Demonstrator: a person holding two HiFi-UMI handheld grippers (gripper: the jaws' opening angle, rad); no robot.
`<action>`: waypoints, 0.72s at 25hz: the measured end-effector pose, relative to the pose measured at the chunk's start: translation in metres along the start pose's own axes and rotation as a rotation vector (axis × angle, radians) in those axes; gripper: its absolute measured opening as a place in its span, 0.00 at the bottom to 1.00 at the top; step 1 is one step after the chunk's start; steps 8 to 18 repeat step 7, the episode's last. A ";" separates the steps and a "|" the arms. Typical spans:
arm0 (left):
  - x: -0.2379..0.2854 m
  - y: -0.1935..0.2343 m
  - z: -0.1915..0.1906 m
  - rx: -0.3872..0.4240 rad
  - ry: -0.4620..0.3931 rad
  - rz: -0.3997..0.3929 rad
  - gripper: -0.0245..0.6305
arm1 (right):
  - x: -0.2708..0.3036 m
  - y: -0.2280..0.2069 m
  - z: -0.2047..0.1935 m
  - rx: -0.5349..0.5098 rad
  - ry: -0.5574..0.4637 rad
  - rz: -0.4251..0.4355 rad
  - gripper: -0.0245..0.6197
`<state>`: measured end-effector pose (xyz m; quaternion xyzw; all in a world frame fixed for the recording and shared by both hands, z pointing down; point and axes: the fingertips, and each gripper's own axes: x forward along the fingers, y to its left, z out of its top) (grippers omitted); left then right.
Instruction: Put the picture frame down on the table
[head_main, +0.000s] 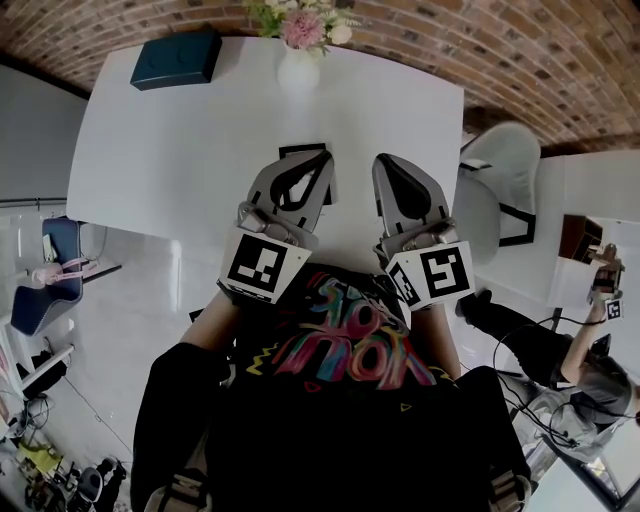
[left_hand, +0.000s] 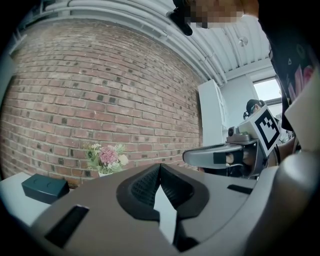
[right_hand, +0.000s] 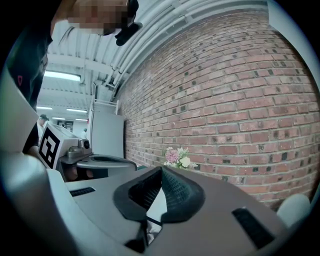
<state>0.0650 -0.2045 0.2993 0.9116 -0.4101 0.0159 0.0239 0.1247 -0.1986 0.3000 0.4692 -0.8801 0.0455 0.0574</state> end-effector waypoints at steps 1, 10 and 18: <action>0.000 0.000 0.000 -0.001 0.001 0.000 0.07 | -0.001 -0.001 0.000 0.001 -0.002 -0.002 0.07; -0.004 0.002 0.001 0.014 0.002 0.004 0.07 | -0.004 0.000 0.001 0.006 -0.005 -0.008 0.07; -0.004 0.002 0.001 0.014 0.002 0.004 0.07 | -0.004 0.000 0.001 0.006 -0.005 -0.008 0.07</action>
